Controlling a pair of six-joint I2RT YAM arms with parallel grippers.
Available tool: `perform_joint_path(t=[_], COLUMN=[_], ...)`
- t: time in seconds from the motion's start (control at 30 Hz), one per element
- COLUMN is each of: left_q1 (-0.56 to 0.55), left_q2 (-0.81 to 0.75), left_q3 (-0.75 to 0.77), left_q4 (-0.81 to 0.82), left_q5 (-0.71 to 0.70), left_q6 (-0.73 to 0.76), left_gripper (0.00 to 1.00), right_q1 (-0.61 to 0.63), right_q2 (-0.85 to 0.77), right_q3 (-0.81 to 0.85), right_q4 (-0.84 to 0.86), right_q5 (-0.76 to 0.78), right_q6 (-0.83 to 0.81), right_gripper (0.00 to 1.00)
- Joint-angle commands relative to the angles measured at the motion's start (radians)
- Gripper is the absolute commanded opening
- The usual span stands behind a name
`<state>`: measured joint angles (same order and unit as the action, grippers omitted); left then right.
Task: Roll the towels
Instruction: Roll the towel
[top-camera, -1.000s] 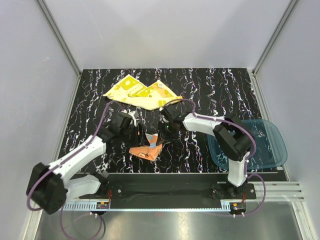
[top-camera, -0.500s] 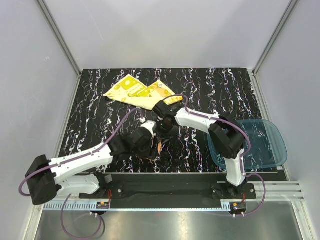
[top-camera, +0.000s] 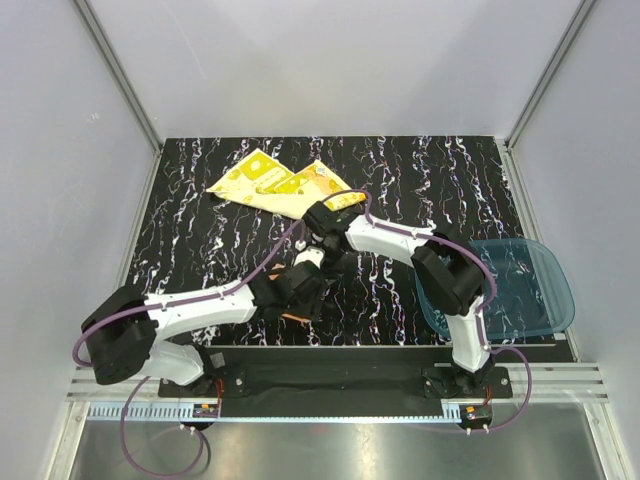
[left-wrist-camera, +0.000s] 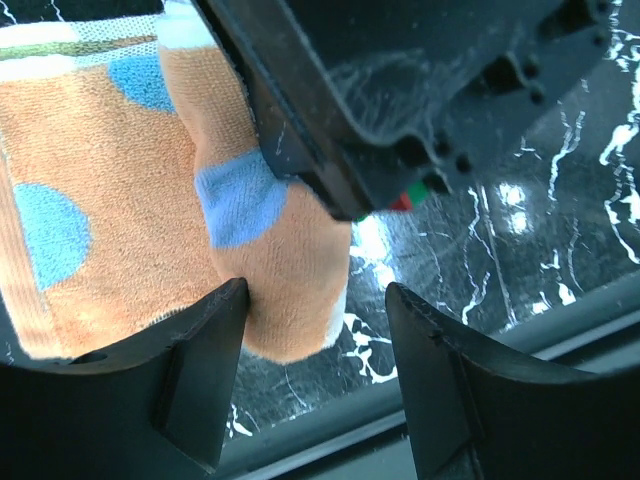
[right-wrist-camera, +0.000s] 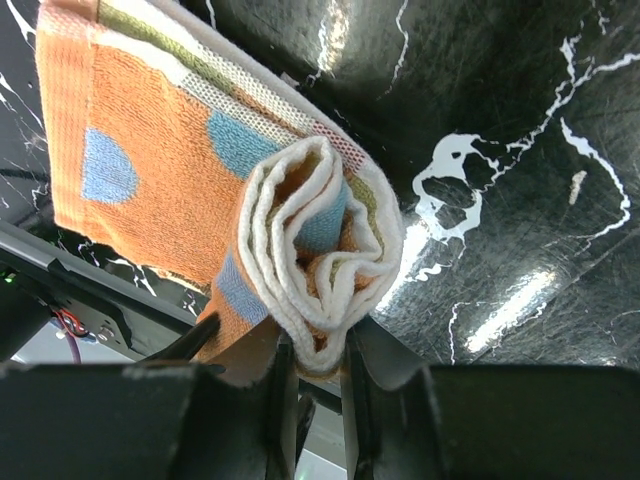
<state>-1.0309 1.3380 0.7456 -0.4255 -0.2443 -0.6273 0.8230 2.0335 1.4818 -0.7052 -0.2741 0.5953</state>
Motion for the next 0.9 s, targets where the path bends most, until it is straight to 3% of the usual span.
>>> perform_joint_path(t=[0.0,0.3,0.6,0.7,0.87], left_q1=[-0.009,-0.044,-0.058,-0.058,-0.058], left_q2=[0.032,0.044,0.139,0.15,0.136], left_q3=[-0.008,-0.087,-0.115,-0.118,-0.137], left_q4=[0.077,0.122,0.091,0.088,0.105], left_q5=[-0.033,-0.012,-0.078,-0.105,-0.099], left_q6=[0.006,-0.045,-0.115,-0.132,-0.129], left_gripper=[0.63,0.63,0.59,0.52,0.29], right_q1=[0.015,0.016,0.013,0.01,-0.019], right_q2=[0.021,0.057,0.057,0.051,0.034], right_q3=[0.049,0.109,0.152,0.14,0.101], right_q4=[-0.016,-0.04,-0.054,-0.045,0.001], right_q5=[-0.008,-0.014,-0.037,-0.05,-0.103], right_q6=[-0.009,-0.023,-0.035,-0.037,-0.037], right_gripper=[0.21,0.34,0.44,0.49,0.6])
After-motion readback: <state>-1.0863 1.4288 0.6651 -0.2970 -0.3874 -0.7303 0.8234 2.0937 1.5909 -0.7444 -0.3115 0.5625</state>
